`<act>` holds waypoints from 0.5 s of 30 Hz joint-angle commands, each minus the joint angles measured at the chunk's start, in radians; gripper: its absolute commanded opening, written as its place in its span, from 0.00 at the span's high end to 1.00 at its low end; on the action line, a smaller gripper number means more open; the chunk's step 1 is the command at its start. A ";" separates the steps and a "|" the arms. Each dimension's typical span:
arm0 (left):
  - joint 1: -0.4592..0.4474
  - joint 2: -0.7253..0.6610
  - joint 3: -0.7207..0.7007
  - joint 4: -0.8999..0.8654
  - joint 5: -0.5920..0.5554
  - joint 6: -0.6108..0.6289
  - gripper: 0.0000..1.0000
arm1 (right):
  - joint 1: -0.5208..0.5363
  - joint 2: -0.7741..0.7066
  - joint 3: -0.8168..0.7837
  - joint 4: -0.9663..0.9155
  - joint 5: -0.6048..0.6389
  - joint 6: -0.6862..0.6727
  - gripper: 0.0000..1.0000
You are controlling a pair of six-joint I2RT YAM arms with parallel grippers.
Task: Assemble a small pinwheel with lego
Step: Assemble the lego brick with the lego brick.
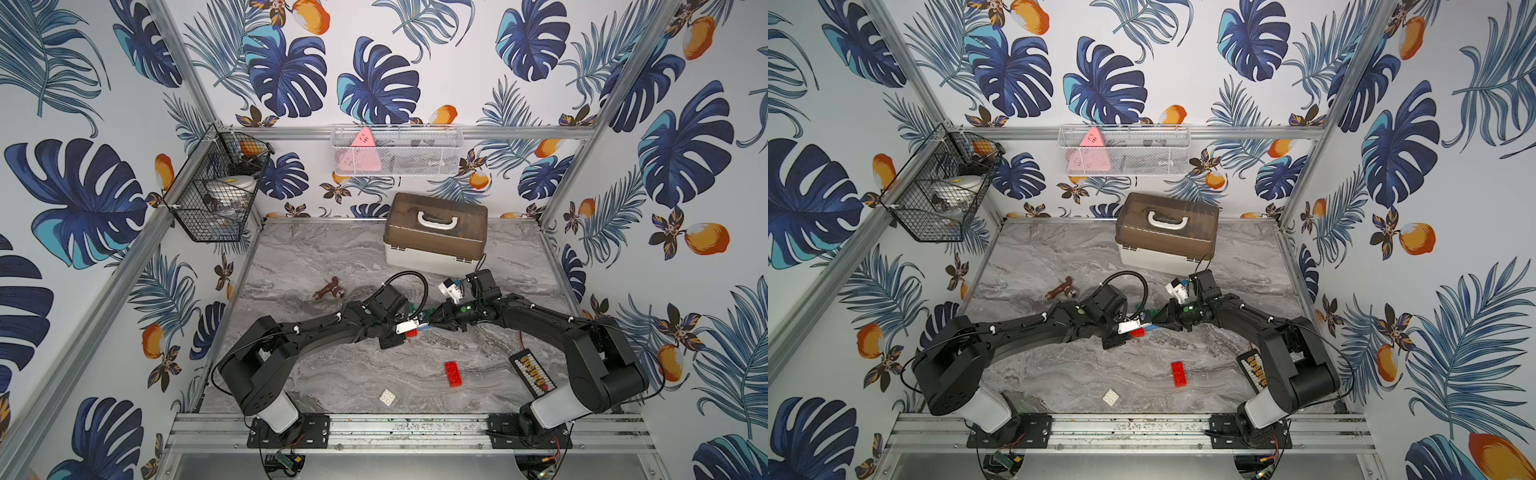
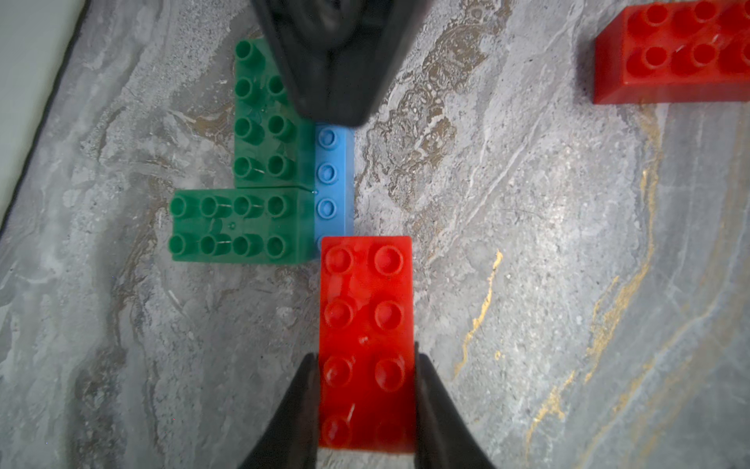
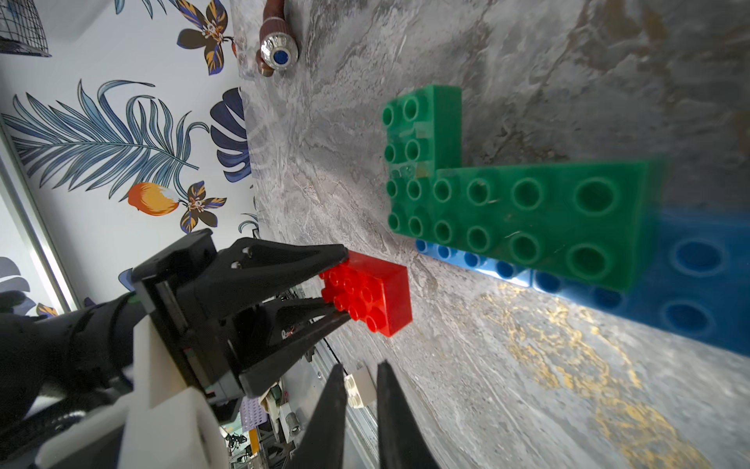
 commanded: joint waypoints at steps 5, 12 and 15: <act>0.014 0.008 -0.031 0.146 0.079 0.001 0.93 | 0.030 0.060 0.056 -0.079 0.026 -0.062 0.83; 0.025 0.057 -0.006 0.151 0.105 0.006 0.95 | 0.033 0.109 0.107 -0.134 0.062 -0.087 0.83; 0.034 0.062 -0.005 0.152 0.111 0.009 0.95 | 0.034 0.130 0.125 -0.168 0.092 -0.107 0.83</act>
